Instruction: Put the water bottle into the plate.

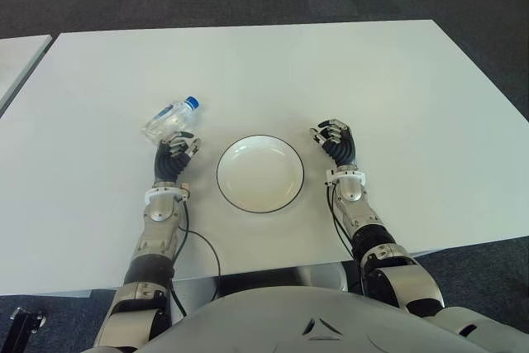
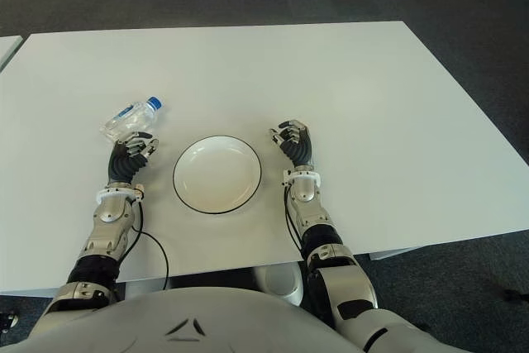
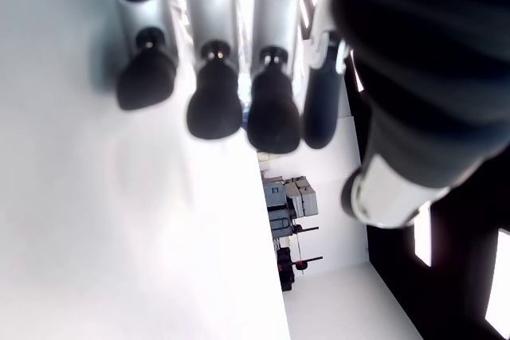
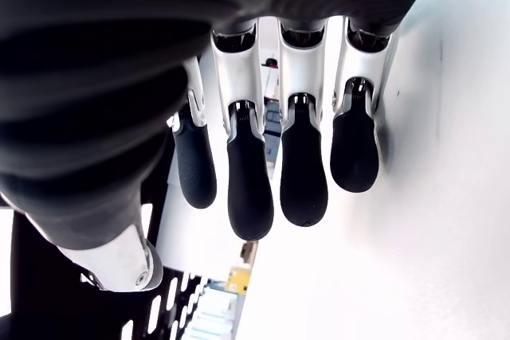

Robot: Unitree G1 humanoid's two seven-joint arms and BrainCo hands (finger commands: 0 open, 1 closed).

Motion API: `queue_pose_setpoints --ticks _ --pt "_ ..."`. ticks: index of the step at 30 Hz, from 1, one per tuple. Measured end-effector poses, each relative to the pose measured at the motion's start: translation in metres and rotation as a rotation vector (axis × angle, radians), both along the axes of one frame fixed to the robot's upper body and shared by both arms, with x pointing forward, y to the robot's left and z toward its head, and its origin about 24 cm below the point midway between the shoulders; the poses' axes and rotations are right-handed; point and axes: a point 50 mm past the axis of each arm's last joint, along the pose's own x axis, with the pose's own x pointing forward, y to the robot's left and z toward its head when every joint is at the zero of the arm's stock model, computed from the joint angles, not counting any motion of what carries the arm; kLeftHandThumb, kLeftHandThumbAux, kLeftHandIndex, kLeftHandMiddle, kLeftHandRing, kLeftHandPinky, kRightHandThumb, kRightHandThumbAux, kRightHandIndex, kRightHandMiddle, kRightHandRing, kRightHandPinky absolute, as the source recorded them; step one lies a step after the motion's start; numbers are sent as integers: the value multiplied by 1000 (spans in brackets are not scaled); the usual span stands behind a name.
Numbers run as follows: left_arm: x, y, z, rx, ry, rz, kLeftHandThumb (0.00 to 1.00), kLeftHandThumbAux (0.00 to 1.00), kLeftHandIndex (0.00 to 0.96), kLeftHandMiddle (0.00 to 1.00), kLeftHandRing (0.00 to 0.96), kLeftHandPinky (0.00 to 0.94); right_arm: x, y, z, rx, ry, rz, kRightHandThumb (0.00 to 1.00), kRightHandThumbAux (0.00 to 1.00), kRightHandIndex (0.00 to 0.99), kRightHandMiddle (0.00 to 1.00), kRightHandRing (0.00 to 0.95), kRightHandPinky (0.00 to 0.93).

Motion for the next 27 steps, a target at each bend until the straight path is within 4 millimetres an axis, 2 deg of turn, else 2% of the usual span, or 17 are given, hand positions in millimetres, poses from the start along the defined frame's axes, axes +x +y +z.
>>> queue_pose_setpoints --ticks 9,16,20,27 --pt "0 -1 2 2 -5 -2 709 716 438 768 771 771 0 0 0 1 0 1 707 726 433 643 648 661" --pt "-3 -7 20 49 -41 9 709 716 437 772 777 769 1 0 0 2 0 4 707 726 433 635 641 651" --pt "-3 -7 35 138 -77 9 709 717 436 766 772 763 1 0 0 2 0 5 707 727 433 632 640 650" --pt "-1 -6 59 414 -147 33 710 718 434 752 759 744 1 0 0 3 2 11 707 727 433 633 640 646"
